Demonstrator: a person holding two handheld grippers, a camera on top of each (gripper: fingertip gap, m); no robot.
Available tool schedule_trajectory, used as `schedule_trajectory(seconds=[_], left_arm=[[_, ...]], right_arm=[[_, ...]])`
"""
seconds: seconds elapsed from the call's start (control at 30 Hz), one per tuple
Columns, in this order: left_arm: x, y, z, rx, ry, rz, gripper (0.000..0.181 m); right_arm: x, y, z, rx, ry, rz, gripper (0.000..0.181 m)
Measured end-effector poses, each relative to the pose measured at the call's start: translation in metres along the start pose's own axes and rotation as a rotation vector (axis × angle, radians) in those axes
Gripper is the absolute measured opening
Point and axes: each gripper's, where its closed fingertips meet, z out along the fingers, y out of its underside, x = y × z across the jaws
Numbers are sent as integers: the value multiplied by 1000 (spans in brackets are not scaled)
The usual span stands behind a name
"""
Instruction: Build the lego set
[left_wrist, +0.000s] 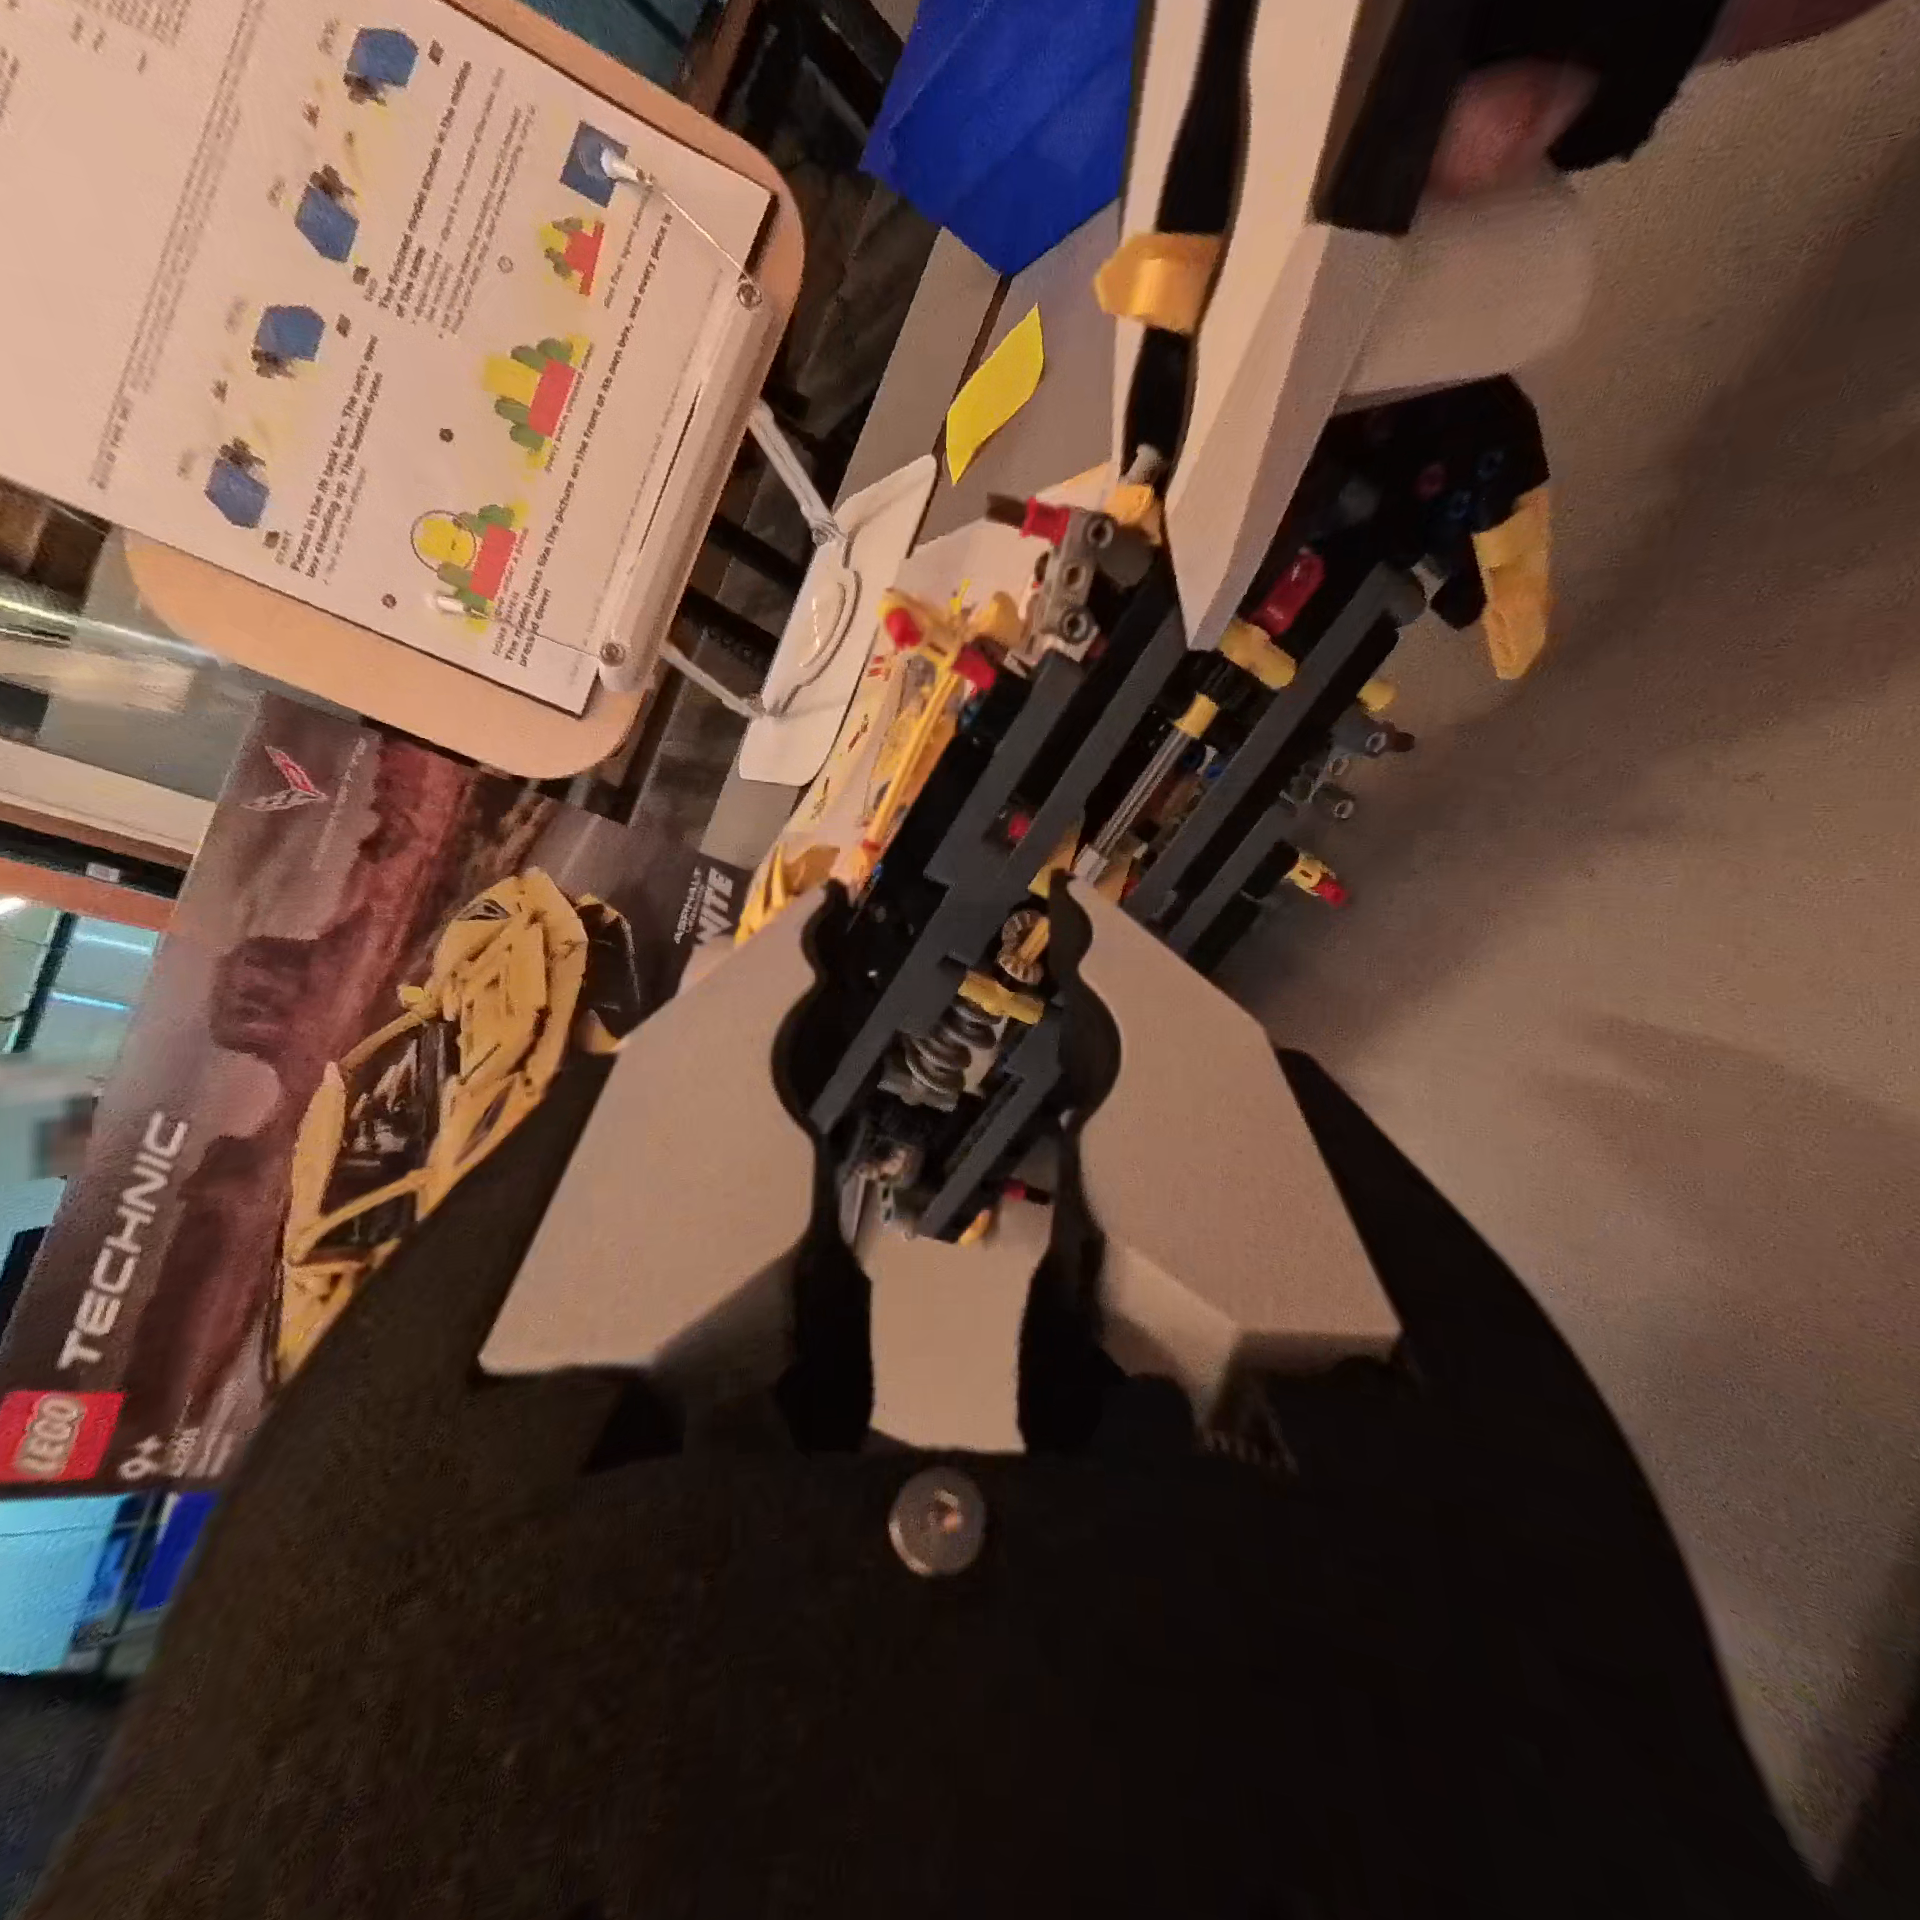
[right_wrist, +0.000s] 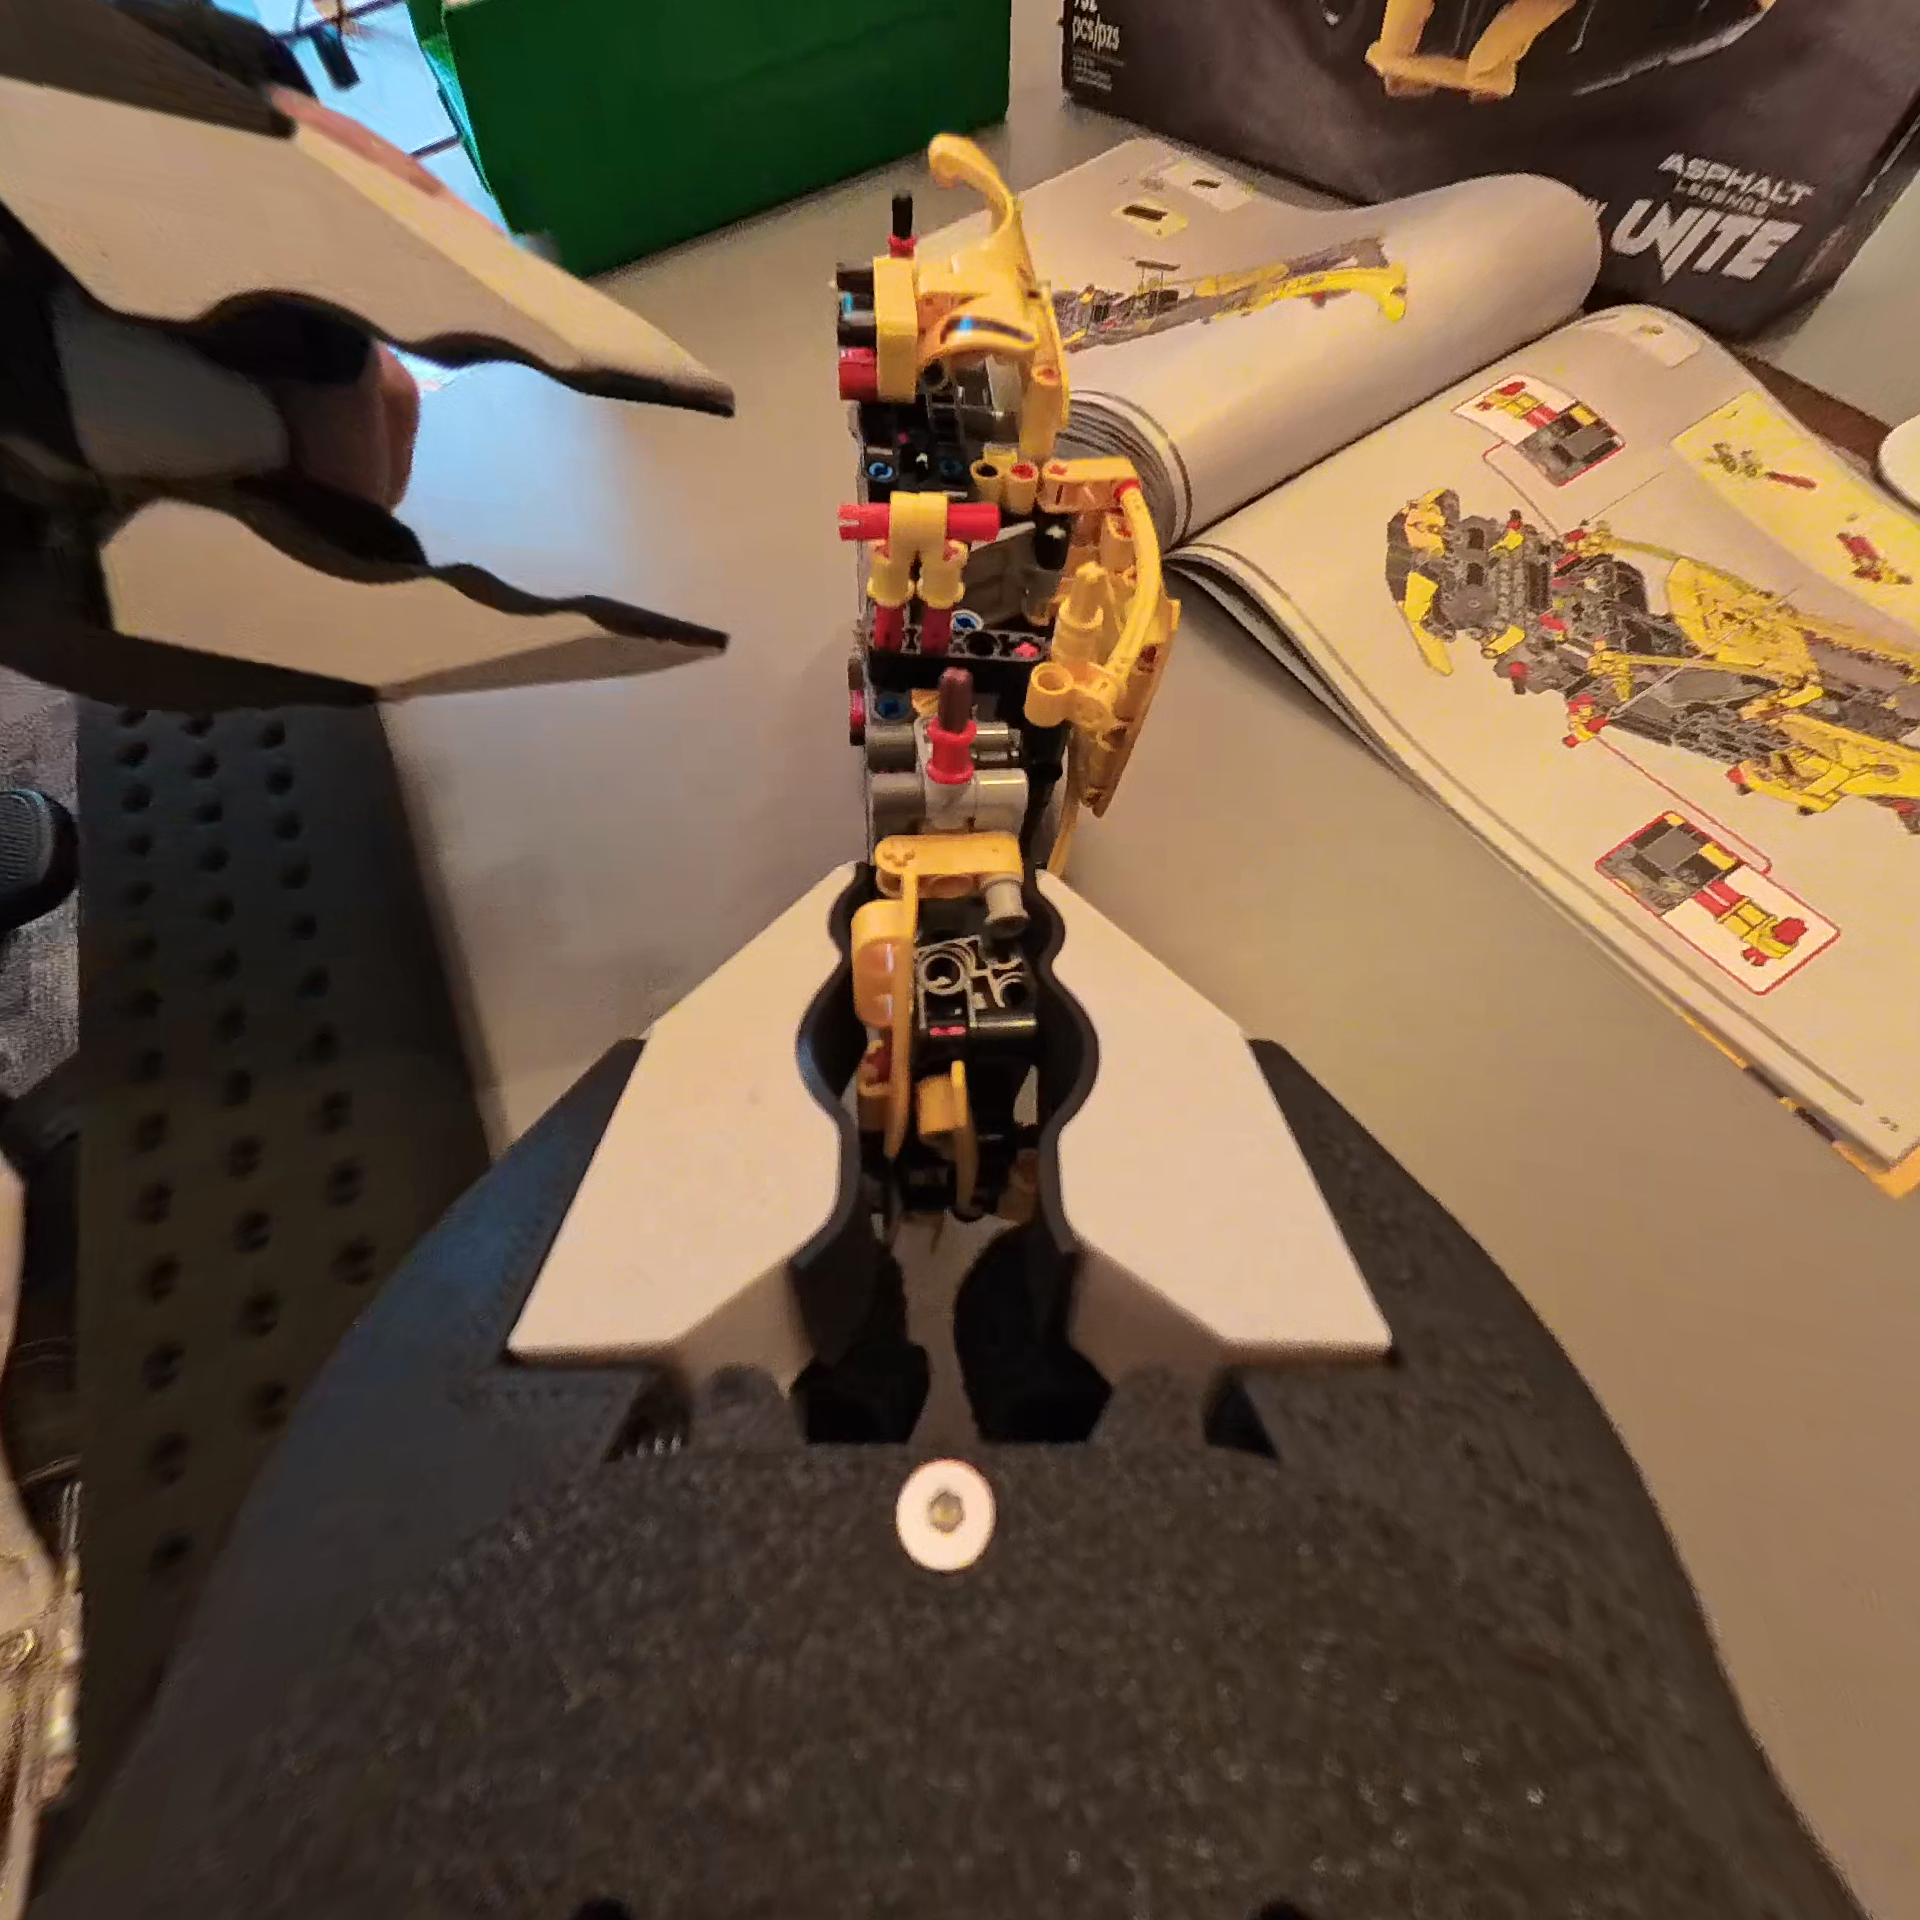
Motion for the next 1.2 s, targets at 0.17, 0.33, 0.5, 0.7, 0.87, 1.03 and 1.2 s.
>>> schedule_trajectory(seconds=[0.17, 0.33, 0.5, 0.7, 0.87, 1.03, 1.2], left_arm=[[9, 6, 24, -27, 43, 90, 50], [-7, -10, 23, 50, -20, 90, 50], [-13, -14, 27, 71, -27, 56, 50], [-18, -8, 32, 55, -57, 101, 50], [-11, -10, 31, 77, -43, 208, 42], [-7, -14, 39, 60, 35, 298, 34], [-7, -16, 46, 18, 99, 308, 33]], right_arm=[[3, -14, -2, -78, 10, -19, 25], [8, -23, -7, -127, 42, -35, 25], [6, -27, -6, -150, 51, -50, 25], [2, -29, -8, -169, 25, -62, 26], [1, -29, -9, -183, -19, -106, 25], [8, -27, -10, -193, -93, -162, 26], [17, -26, -12, -185, -101, -159, 27]])
